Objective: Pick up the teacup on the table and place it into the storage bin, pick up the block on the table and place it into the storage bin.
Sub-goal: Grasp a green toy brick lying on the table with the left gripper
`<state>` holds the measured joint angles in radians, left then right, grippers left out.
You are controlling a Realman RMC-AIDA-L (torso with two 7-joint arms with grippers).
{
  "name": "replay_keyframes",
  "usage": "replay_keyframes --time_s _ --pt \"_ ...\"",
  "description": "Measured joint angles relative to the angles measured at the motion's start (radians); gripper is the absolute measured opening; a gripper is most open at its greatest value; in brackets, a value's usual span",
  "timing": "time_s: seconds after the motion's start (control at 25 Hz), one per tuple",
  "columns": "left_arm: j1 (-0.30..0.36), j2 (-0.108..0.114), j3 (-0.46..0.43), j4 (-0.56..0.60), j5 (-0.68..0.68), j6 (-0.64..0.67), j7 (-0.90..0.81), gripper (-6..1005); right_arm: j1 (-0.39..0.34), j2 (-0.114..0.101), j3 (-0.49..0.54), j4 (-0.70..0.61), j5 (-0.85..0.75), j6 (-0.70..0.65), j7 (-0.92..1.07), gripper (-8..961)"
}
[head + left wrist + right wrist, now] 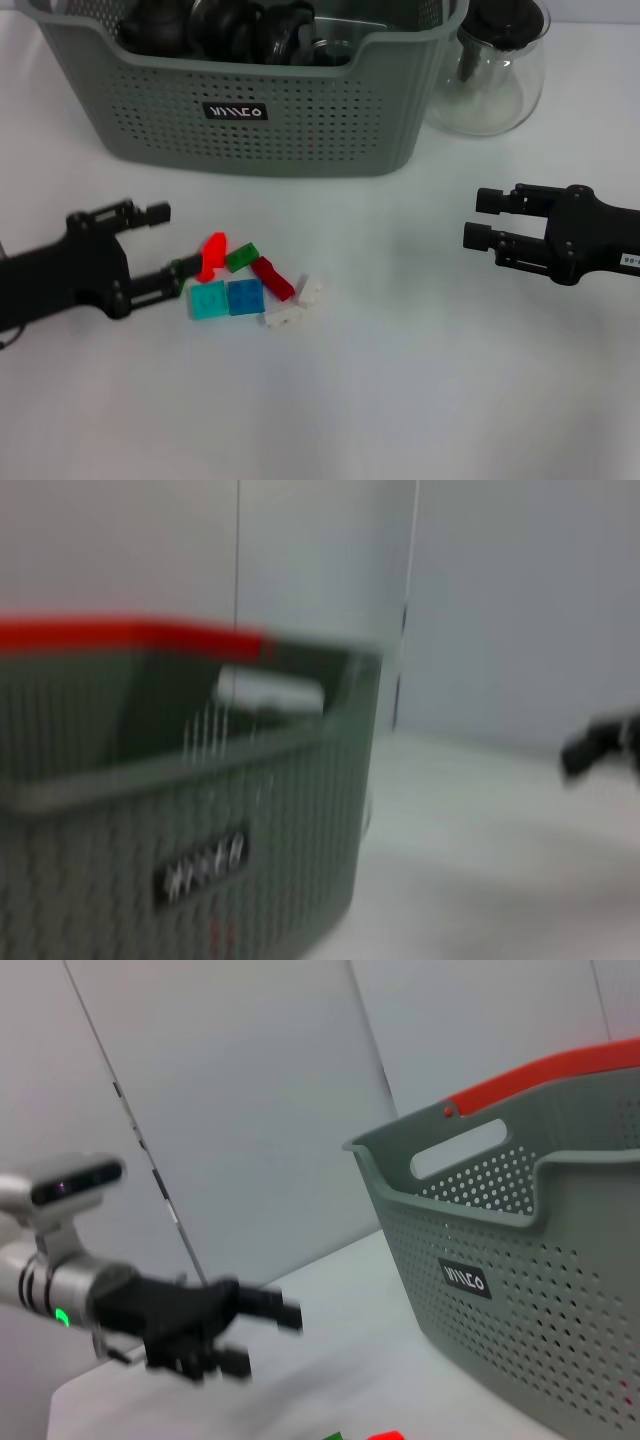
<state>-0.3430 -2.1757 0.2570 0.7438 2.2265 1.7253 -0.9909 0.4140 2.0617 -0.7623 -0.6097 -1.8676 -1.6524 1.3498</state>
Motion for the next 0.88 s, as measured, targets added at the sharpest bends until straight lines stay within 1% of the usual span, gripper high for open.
replay_keyframes --time_s 0.16,0.28,0.4,0.52,0.68,0.88 --pt "0.006 0.001 -0.016 -0.07 0.052 -0.109 0.145 718 0.0 0.0 0.0 0.002 -0.001 0.002 0.002 584" --pt "0.01 0.001 -0.052 -0.093 0.062 -0.15 0.222 717 0.0 0.0 0.0 0.002 -0.001 0.002 0.006 584" --pt "0.012 0.003 -0.103 -0.099 0.075 -0.179 0.24 717 0.0 0.0 0.0 0.002 -0.001 0.004 0.007 584" --pt "0.015 0.004 -0.134 -0.1 0.082 -0.2 0.248 684 -0.001 0.0 0.0 0.002 -0.001 0.005 0.008 583" --pt "0.016 0.002 -0.14 -0.119 0.091 -0.255 0.273 643 0.001 0.0 0.0 0.002 -0.001 0.005 0.008 583" --pt "0.016 0.002 -0.144 -0.156 0.097 -0.285 0.313 609 0.0 0.0 0.0 0.002 -0.001 0.005 0.008 583"
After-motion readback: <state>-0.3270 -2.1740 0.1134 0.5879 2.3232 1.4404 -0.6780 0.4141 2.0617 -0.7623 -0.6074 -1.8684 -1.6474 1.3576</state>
